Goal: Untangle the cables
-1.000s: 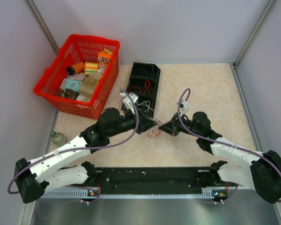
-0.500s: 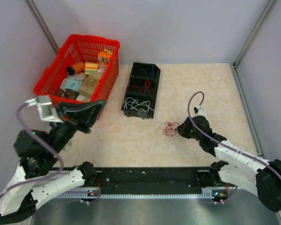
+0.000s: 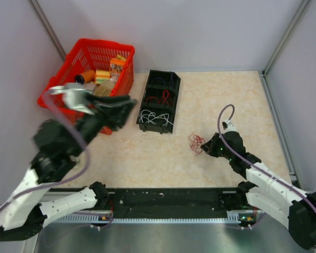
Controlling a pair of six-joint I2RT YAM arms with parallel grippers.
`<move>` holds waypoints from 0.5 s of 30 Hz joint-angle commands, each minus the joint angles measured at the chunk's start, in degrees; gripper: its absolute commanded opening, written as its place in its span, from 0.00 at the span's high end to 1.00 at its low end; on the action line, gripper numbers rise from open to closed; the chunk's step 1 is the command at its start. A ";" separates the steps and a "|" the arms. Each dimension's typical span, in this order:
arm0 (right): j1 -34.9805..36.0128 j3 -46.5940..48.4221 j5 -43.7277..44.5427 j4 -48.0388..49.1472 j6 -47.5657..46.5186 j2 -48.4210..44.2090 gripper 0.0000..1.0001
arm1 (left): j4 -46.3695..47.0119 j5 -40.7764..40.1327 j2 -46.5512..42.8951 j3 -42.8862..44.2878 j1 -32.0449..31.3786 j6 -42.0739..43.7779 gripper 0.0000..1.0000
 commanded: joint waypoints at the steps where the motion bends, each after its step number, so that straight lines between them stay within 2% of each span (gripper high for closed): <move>1: 0.32 2.48 -9.96 1.02 -3.98 -5.05 1.00 | -0.65 4.22 8.18 -15.19 0.18 -8.20 0.45; 4: 0.23 4.58 -11.47 -3.19 -1.18 -8.21 1.00 | 8.56 8.44 11.34 -26.10 0.18 -10.58 0.35; 7: 0.23 7.48 -14.71 -4.61 1.02 -9.71 1.00 | 20.34 15.38 16.26 -33.93 0.18 -14.09 0.31; 10: 0.23 10.20 -18.67 -4.96 1.21 -9.10 1.00 | 27.65 19.24 20.13 -37.11 0.18 -15.77 0.29; 15: 1.90 14.08 -25.09 -4.44 -1.95 -6.73 1.00 | 28.98 19.26 23.04 -37.55 0.18 -17.00 0.27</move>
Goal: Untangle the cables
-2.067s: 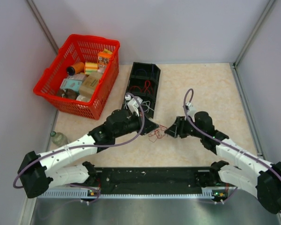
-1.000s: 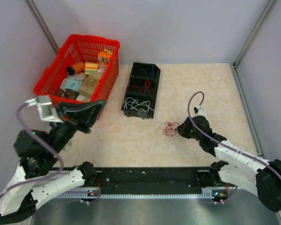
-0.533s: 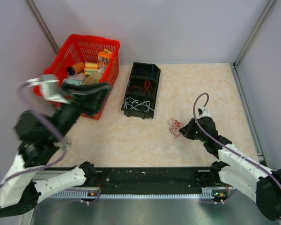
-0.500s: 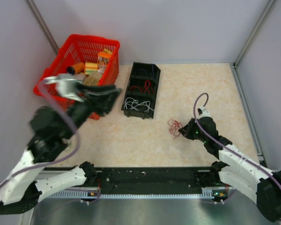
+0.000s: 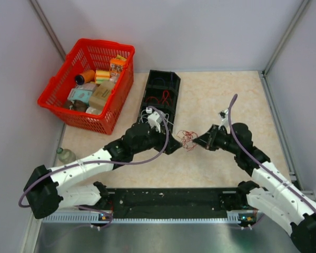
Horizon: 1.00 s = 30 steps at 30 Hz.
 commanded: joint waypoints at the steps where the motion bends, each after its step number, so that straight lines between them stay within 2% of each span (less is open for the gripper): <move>1: 2.55 4.70 -7.17 1.88 -2.66 1.27 1.00 | 12.29 2.73 0.46 0.89 0.09 -3.01 0.27; 5: 6.33 6.20 -9.19 4.52 -4.15 4.08 1.00 | 16.41 6.50 1.34 -0.51 0.09 -5.47 0.26; 9: 9.59 7.25 -9.90 5.58 -6.35 6.81 1.00 | 16.69 5.38 2.13 -0.61 0.18 -8.19 0.26; 13: 11.09 7.17 -7.71 5.58 -6.71 7.07 1.00 | 6.33 2.03 3.63 2.55 0.70 -9.25 0.37; 16: 11.18 6.64 -6.12 5.67 -6.27 6.46 1.00 | 5.08 3.34 1.88 2.04 0.70 -8.81 0.43; 22: 11.35 6.64 -11.65 9.71 -7.31 8.04 1.00 | 8.76 5.01 -0.94 -1.83 0.70 -4.08 0.25; 25: 11.44 8.74 -15.78 8.49 -10.73 9.18 1.00 | 7.20 12.98 1.25 0.09 0.97 0.75 0.25; 27: 11.44 10.15 -14.74 6.21 -13.20 9.10 1.00 | 6.14 17.48 2.05 1.15 1.06 3.56 0.32; 30: 11.53 11.47 -10.28 1.99 -14.17 8.92 1.00 | 2.55 14.71 1.17 1.77 1.41 4.11 0.60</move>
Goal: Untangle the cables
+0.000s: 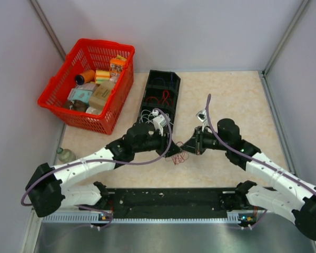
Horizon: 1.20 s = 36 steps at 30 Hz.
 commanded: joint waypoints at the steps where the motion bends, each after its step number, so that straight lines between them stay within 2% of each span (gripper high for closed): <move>1: 0.80 4.92 4.47 -3.70 -3.45 -0.72 0.99 | -3.78 0.16 -1.14 2.49 0.64 4.76 0.73; 3: 0.80 4.83 8.96 -6.51 -2.74 -0.72 0.85 | -7.64 -5.63 -3.07 2.40 0.82 4.59 1.00; 6: 0.80 3.69 14.59 -11.52 -2.91 -0.54 0.56 | -12.05 -16.01 -7.03 1.18 0.82 1.78 1.00; 9: 1.06 2.02 16.88 -15.30 -5.28 1.12 0.41 | -10.04 -17.88 -10.81 -1.46 0.82 0.20 1.00; 13: 3.95 0.79 17.84 -17.60 -5.73 4.72 0.35 | -10.03 -18.23 -12.49 -2.08 0.82 -1.83 1.00; 16: 8.87 -0.44 23.19 -16.46 -4.85 6.57 0.29 | -10.03 -18.93 -12.93 -2.08 0.82 -3.67 1.00; 19: 11.16 -0.01 29.18 -16.63 -3.88 10.34 0.28 | -9.33 -18.67 -12.93 -2.52 0.82 -4.90 1.00; 23: 15.65 -3.42 32.71 -8.58 -8.35 11.23 0.26 | -9.42 -18.76 -12.66 -2.61 0.82 -6.83 1.00; 24: 15.74 -5.09 32.53 -5.15 -9.15 11.93 0.26 | -9.33 -18.76 -12.75 -2.96 0.82 -7.45 1.00; 27: 17.84 -6.33 36.99 -1.97 -11.08 13.87 0.28 | -8.72 -18.41 -13.37 -3.31 0.82 -9.38 1.00; 29: 18.90 -6.16 36.49 -1.43 -11.27 15.27 0.30 | -8.54 -18.15 -13.89 -3.57 0.82 -10.26 1.00; 32: 21.26 -6.51 39.63 -1.08 -8.63 17.12 0.37 | -9.94 -18.93 -14.33 -3.22 0.82 -10.36 1.00; 34: 24.16 -5.90 49.34 -3.26 -6.70 17.82 0.56 | -10.82 -19.20 -14.60 -2.96 0.82 -10.71 1.00; 36: 25.32 -4.84 58.24 -6.85 -3.46 17.30 0.94 | -11.79 -22.18 -15.38 -3.13 0.82 -11.32 1.00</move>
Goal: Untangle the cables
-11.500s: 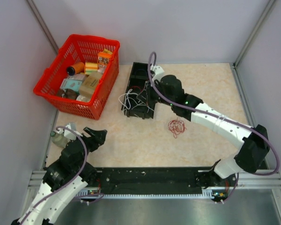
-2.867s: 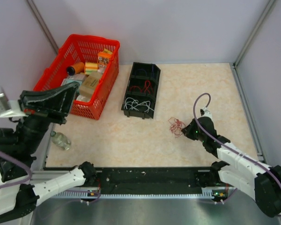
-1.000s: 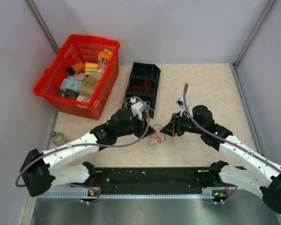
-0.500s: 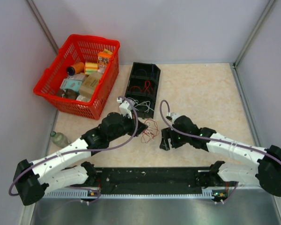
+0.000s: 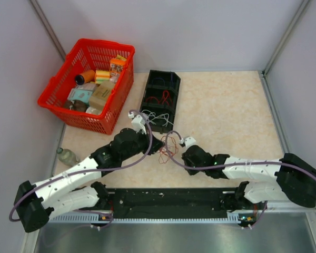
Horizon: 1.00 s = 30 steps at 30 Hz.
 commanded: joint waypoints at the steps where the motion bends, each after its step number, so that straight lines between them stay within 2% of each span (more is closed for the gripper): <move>1: 3.44 2.91 21.50 -4.87 7.67 -1.41 1.00 | -0.29 -5.31 -2.84 0.32 0.08 -2.10 1.00; 5: 2.31 5.03 34.09 -16.48 16.11 -13.77 1.00 | -4.33 -15.93 -5.04 -1.43 0.08 -2.54 0.99; 9: -13.38 10.38 27.19 -23.79 15.53 -27.40 1.00 | -10.48 -23.94 -6.27 -2.58 0.08 -4.47 1.00; 11: -21.39 14.50 25.32 -25.55 12.37 -29.71 1.00 | -11.46 -25.36 -7.24 -3.72 0.16 -6.22 1.00; 15: -32.92 24.26 23.31 -28.19 6.39 -26.74 1.00 | -11.90 -26.32 -9.61 -5.83 0.08 -6.67 1.00; 18: -37.95 31.73 23.64 -29.25 4.10 -25.06 1.00 | -13.65 -28.08 -10.05 -6.80 0.08 -8.51 1.00; 24: -38.57 51.76 33.66 -30.13 -3.45 -21.64 1.00 | -22.26 -33.62 -7.33 -7.85 0.16 -19.66 1.00; 30: -38.57 68.99 32.35 -28.11 -8.82 -16.54 1.00 | -24.37 -35.90 -3.73 -9.35 0.08 -24.86 1.00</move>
